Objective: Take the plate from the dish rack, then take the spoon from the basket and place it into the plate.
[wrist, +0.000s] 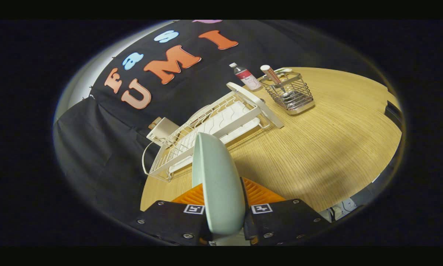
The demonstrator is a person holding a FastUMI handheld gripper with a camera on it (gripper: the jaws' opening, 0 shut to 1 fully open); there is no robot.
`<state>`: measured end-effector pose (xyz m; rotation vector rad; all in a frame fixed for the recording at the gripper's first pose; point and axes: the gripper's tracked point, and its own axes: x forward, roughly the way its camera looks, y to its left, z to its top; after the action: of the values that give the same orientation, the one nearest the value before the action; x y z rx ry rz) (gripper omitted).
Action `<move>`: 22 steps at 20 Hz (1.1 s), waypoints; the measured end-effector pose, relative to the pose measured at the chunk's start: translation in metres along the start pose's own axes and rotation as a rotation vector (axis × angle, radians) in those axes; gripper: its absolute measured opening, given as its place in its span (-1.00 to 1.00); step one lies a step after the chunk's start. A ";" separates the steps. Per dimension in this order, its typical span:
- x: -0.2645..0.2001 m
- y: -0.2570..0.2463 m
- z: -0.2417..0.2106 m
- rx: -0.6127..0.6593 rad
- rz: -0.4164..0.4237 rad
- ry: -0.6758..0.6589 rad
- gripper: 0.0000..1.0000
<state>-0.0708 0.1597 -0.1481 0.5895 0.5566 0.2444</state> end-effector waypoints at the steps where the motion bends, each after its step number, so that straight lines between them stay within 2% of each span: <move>1: 0.002 -0.002 -0.003 -0.021 -0.017 0.009 -0.36; 6: 0.006 -0.015 -0.003 -0.096 -0.082 0.031 -0.08; 8: 0.007 -0.023 0.000 -0.124 -0.114 0.030 -0.03; 13: 0.002 -0.037 0.012 -0.163 -0.141 0.002 0.46; 16: -0.006 -0.047 0.030 -0.182 -0.164 -0.051 0.84; 18: -0.012 -0.060 0.044 -0.225 -0.208 -0.098 0.96; 22: -0.022 -0.074 0.080 -0.264 -0.261 -0.197 0.98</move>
<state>-0.0400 0.0557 -0.1268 0.2764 0.3968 0.0107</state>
